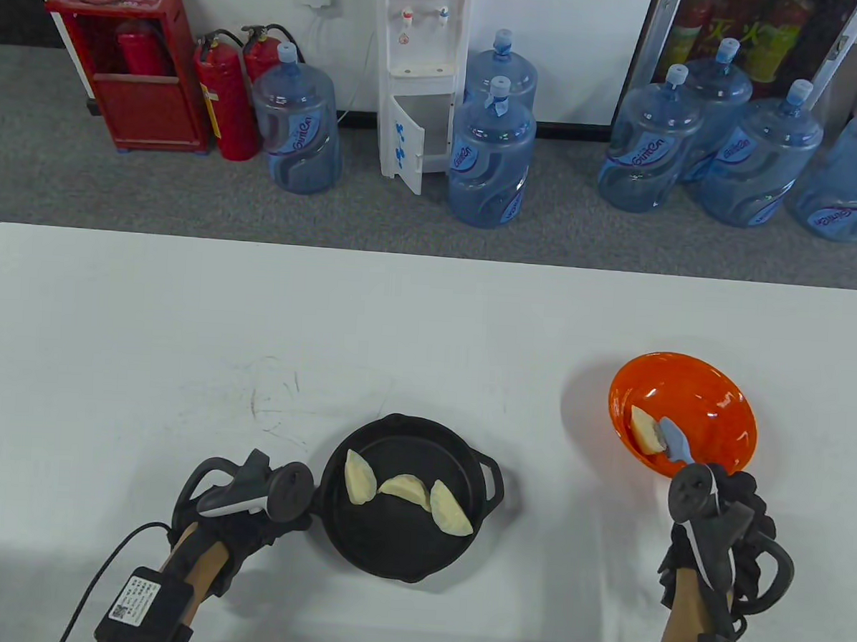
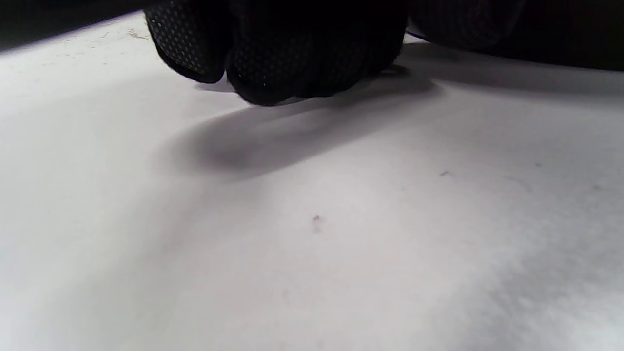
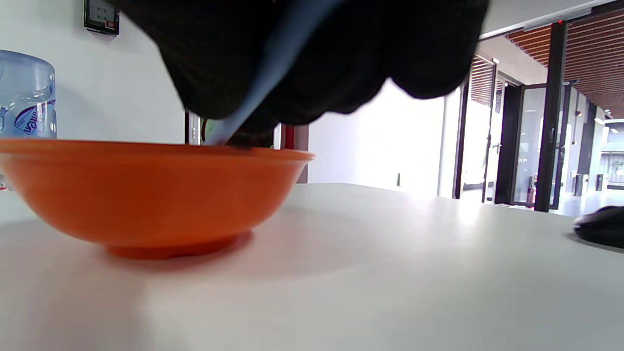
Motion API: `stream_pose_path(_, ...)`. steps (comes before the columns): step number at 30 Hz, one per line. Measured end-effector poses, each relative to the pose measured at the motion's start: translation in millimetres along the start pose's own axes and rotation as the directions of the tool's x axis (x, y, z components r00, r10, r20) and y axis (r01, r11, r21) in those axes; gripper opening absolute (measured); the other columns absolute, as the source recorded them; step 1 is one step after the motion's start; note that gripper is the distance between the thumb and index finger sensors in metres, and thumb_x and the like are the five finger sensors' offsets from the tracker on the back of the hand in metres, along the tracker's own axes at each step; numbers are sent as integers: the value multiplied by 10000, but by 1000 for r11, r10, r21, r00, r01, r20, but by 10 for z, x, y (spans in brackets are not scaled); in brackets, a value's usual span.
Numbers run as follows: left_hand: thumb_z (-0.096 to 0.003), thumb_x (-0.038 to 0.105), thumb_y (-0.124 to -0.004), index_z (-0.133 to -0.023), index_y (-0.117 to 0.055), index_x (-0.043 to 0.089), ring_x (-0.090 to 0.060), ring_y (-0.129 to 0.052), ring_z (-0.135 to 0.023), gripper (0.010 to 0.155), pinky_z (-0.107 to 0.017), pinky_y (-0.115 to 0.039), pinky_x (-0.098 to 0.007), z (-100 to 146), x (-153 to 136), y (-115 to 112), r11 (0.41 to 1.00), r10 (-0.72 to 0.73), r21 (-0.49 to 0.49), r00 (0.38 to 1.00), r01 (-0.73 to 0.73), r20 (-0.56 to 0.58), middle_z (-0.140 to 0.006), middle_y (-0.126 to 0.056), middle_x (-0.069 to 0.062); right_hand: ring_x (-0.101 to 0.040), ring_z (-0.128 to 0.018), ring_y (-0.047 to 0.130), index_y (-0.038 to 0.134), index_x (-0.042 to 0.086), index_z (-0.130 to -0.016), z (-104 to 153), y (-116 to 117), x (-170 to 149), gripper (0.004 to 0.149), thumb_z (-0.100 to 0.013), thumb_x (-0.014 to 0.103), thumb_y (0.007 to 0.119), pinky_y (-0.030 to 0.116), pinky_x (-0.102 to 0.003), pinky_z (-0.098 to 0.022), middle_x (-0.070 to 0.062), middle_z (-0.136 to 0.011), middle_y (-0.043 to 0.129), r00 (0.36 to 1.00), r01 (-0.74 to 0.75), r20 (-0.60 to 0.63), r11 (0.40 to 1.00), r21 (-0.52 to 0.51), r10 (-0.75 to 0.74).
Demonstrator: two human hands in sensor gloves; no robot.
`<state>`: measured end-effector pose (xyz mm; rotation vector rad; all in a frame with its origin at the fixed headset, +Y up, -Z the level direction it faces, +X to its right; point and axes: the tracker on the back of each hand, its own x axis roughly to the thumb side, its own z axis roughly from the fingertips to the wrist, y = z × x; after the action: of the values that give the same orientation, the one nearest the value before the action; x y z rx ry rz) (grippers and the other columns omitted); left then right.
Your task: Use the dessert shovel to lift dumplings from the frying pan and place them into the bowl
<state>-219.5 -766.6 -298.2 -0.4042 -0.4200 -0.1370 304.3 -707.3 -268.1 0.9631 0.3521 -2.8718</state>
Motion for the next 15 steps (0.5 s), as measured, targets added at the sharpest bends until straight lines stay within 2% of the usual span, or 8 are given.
stream_pose_path(10, -490, 532, -668, -961, -646, 280, -152, -914, -671, 534, -728, -713, -488, -3, 5, 4, 1000, -3, -6, 1000, 3, -4, -810, -818, 57, -155, -566, 917, 820, 232, -1003, 26, -108, 16, 407, -628, 385, 784, 801, -471, -547, -92, -908, 848, 1000, -23, -4, 999, -25, 23)
stream_pose_path(15, -490, 531, -668, -962, -644, 280, -152, -914, -673, 535, -729, -712, -489, -3, 7, 5, 1000, -3, -8, 1000, 3, -5, -812, -817, 56, -142, -546, 914, 815, 230, -998, 88, -226, 48, 411, -621, 390, 781, 808, -457, -528, -90, -893, 851, 996, 88, 45, 987, -138, -82)
